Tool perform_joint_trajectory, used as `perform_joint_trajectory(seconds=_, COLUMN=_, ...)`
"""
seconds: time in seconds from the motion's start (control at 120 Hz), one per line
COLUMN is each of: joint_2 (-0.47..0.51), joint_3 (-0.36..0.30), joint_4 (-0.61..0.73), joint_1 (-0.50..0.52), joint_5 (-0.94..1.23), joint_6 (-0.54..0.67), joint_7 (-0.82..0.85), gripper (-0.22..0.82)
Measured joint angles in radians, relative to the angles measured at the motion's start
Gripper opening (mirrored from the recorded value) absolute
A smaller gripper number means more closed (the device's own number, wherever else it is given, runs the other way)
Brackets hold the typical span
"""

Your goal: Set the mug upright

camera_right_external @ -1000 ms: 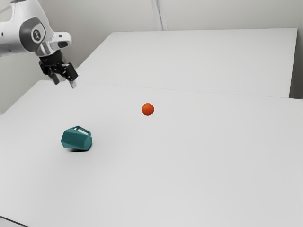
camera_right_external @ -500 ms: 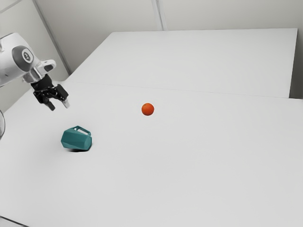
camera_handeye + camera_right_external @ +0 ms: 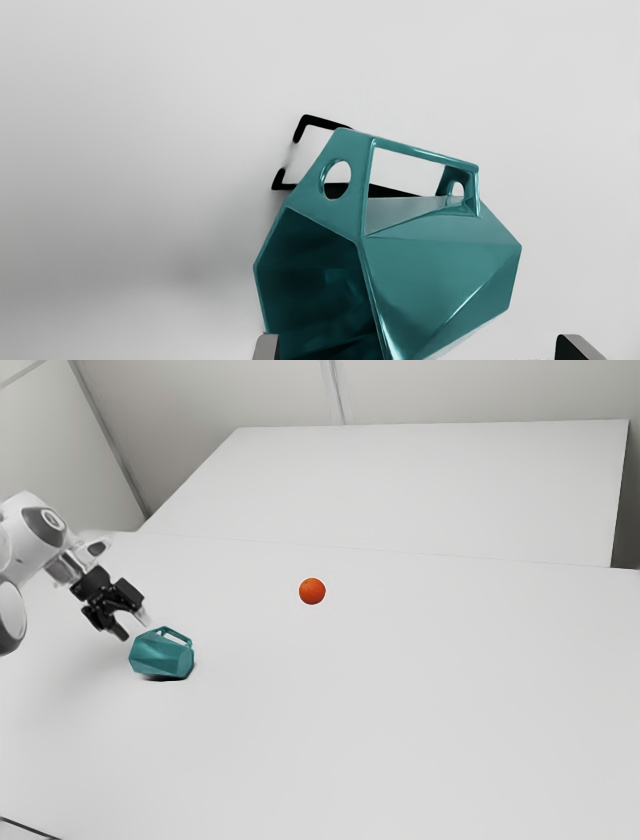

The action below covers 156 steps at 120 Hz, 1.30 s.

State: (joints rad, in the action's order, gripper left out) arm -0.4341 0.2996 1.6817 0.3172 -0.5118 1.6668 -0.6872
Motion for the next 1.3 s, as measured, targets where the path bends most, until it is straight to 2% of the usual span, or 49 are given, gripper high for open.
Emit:
perform_joint_trajectory(seconds=0.233, joint_2=-0.041, joint_3=-0.032, joint_4=-0.005, joint_1=0.049, joint_5=-0.090, joint_6=-0.061, joint_7=-0.056, gripper=0.60)
perform_joint_trajectory(seconds=0.5, joint_2=-0.081, joint_3=-0.123, joint_4=-0.012, joint_1=0.153, joint_5=-0.162, joint_6=-0.105, joint_7=-0.104, gripper=0.58)
perform_joint_trajectory(seconds=0.6, joint_2=-0.085, joint_3=-0.130, joint_4=-0.010, joint_1=0.163, joint_5=-0.180, joint_6=-0.116, joint_7=-0.117, gripper=0.47)
perform_joint_trajectory(seconds=0.758, joint_2=-0.085, joint_3=-0.131, joint_4=-0.008, joint_1=0.163, joint_5=-0.191, joint_6=-0.125, joint_7=-0.132, gripper=0.15)
perform_joint_trajectory(seconds=0.842, joint_2=-0.085, joint_3=-0.131, joint_4=-0.009, joint_1=0.165, joint_5=-0.193, joint_6=-0.127, joint_7=-0.139, gripper=0.03)
perform_joint_trajectory(seconds=1.0, joint_2=-0.083, joint_3=-0.131, joint_4=-0.008, joint_1=0.161, joint_5=-0.201, joint_6=-0.127, joint_7=-0.149, gripper=-0.07)
perform_joint_trajectory(seconds=1.3, joint_2=-0.047, joint_3=-0.130, joint_4=0.007, joint_1=0.121, joint_5=-0.216, joint_6=-0.127, joint_7=-0.154, gripper=-0.15)
